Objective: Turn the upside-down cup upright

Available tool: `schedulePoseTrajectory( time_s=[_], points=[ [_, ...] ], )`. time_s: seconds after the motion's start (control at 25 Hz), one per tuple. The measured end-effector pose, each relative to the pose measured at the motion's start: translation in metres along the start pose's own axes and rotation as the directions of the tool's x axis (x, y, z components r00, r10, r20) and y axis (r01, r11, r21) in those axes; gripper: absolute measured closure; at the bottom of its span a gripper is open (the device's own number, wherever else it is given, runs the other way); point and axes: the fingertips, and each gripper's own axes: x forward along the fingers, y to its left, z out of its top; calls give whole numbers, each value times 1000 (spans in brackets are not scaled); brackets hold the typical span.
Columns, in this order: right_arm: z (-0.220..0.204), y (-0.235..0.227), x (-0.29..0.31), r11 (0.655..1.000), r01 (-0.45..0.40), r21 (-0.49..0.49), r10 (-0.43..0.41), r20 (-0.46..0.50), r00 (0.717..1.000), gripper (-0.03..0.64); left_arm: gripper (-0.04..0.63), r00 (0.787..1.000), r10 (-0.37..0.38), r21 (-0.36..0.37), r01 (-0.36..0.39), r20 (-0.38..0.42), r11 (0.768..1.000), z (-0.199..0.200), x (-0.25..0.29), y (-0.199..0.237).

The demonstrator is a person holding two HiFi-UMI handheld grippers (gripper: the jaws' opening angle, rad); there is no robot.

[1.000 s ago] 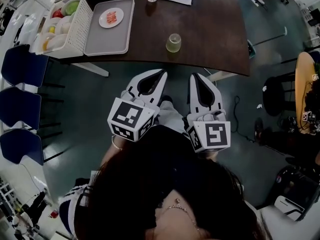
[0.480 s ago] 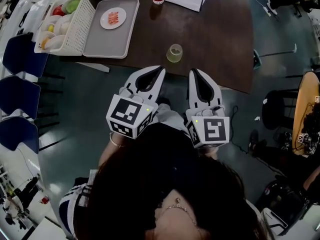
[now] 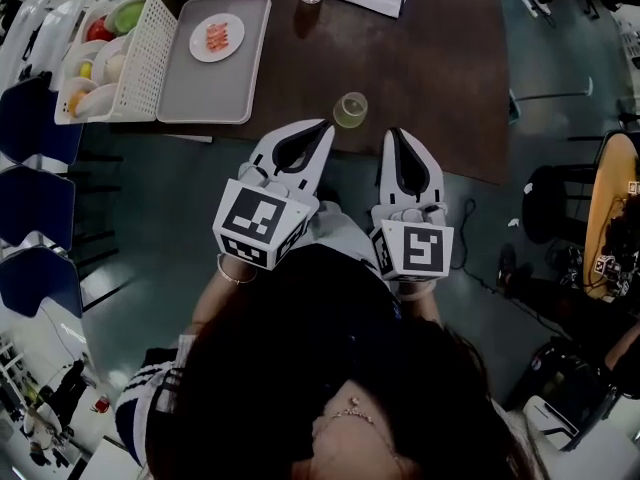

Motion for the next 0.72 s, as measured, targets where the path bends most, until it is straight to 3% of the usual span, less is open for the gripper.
schedulePoseTrajectory(
  time_s=[0.72],
  points=[
    [-88,-11,84,1000,24,8,-22,-157,987,595,594,998,-19,-40,17,-61,999,-20,38,51]
  ],
)
